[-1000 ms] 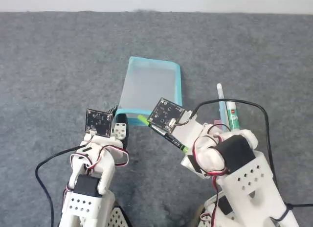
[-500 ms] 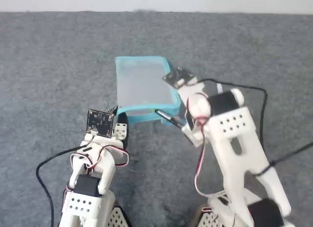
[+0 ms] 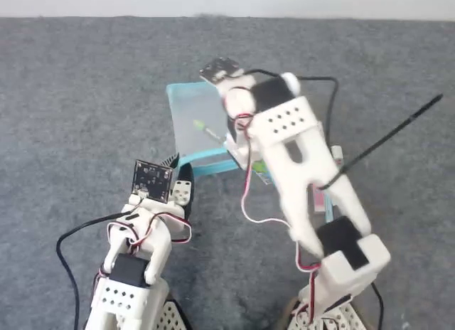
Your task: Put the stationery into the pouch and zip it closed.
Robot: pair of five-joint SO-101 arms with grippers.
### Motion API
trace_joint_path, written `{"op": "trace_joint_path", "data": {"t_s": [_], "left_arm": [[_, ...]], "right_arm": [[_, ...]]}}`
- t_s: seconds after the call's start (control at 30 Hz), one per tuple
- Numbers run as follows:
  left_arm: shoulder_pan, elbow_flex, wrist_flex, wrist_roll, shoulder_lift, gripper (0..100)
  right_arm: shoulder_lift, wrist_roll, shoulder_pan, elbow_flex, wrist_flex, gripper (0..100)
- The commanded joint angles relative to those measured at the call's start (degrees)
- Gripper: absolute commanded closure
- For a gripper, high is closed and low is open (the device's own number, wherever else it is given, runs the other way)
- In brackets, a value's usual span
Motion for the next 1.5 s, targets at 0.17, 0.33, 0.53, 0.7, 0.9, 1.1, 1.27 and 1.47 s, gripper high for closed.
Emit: {"op": "trace_joint_path", "data": {"t_s": [0.17,0.33,0.53,0.7,0.9,1.1,1.27,1.47], "left_arm": [[0.7,-1.0,-2.0,-0.8,-1.1,99],[0.7,-0.7,-2.0,-0.8,-1.1,99],[0.7,-0.7,-2.0,-0.8,-1.0,99],[0.4,-0.7,-2.0,-0.8,-1.0,99],[0.3,-0.7,-2.0,-0.8,-1.0,99],[0.3,-0.7,-1.9,-0.8,-1.0,99],[0.3,-0.7,-1.8,-0.8,-0.8,99],[0.2,-0.7,-1.8,-0.8,-0.8,99]], "right_arm": [[-1.2,-1.0,-10.0,-5.9,-0.7,86.1],[-1.5,-0.4,-11.6,-5.9,-3.0,76.2],[-8.3,1.1,-8.0,-6.4,-1.4,77.8],[-16.0,1.1,-1.8,-5.2,2.5,77.8],[-22.9,6.4,11.4,8.9,2.3,77.8],[-26.6,16.3,25.0,29.3,-5.7,77.8],[-25.6,24.1,34.6,43.1,-19.7,77.8],[-19.0,25.3,36.6,48.7,-28.4,77.8]]}}
